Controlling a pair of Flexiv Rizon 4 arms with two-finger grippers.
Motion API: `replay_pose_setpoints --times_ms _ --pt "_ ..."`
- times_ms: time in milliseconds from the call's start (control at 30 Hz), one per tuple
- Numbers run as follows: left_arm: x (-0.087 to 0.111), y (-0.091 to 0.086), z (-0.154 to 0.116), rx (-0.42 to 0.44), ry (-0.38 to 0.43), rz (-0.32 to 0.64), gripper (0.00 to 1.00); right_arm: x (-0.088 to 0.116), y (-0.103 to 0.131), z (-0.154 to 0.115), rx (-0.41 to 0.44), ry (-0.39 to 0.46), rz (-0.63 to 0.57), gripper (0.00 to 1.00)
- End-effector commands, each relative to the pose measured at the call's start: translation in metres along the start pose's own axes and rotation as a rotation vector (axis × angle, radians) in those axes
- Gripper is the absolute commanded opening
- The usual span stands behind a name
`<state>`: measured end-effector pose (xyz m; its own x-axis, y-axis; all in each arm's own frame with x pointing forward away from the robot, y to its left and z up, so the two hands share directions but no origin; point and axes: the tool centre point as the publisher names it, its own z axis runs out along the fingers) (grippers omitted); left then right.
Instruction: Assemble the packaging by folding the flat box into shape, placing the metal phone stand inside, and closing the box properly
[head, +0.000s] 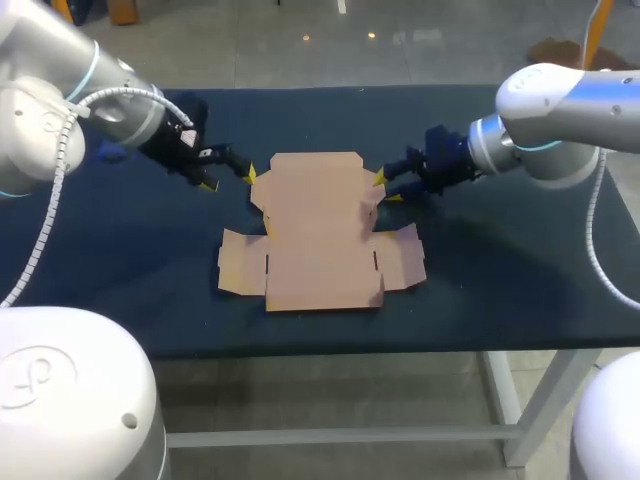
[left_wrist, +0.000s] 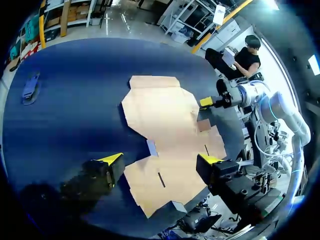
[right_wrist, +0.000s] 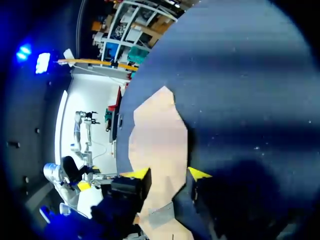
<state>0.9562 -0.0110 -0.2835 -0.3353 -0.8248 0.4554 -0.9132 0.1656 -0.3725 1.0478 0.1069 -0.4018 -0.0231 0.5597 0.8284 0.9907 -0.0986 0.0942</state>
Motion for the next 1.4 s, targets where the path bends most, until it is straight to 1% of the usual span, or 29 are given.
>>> replay_pose_setpoints --times_ms 33,167,367,500,667,800,1067,1100,1233,1333,1400 --pt "0.0 0.001 -0.002 0.001 -0.002 -0.002 1.0 -0.004 0.005 0.005 0.006 0.012 0.001 0.5" --pt "-0.001 0.003 -0.002 0.003 -0.001 -0.007 1.0 -0.006 0.006 0.005 0.0 0.011 0.007 0.51" --pt "-0.002 0.004 -0.002 0.004 0.001 -0.011 1.0 -0.01 0.01 0.002 -0.019 0.013 0.016 0.49" --pt "-0.002 0.005 -0.003 0.005 0.001 -0.013 1.0 -0.011 0.015 0.001 -0.021 0.015 0.018 0.51" --pt "-0.001 0.007 -0.005 0.009 -0.003 -0.018 1.0 -0.007 0.018 0.011 -0.012 0.033 0.01 0.52" --pt "-0.002 0.009 -0.006 0.014 -0.006 -0.024 1.0 -0.005 0.018 0.019 0.002 0.048 0.008 0.55" --pt "-0.003 0.015 -0.01 0.022 0.0 -0.029 1.0 -0.002 0.017 0.027 -0.001 0.057 -0.012 0.46" --pt "-0.003 0.016 -0.01 0.023 0.0 -0.029 1.0 -0.001 0.016 0.027 -0.003 0.06 -0.016 0.42" --pt "-0.004 0.019 -0.01 0.023 0.003 -0.028 1.0 0.002 0.013 0.028 -0.021 0.073 -0.038 0.35" --pt "-0.004 0.021 -0.011 0.021 0.014 -0.026 1.0 0.004 0.012 0.026 -0.041 0.087 -0.056 0.26" --pt "-0.004 0.023 -0.011 0.017 0.034 -0.019 1.0 0.007 0.01 0.025 -0.054 0.095 -0.069 0.17"
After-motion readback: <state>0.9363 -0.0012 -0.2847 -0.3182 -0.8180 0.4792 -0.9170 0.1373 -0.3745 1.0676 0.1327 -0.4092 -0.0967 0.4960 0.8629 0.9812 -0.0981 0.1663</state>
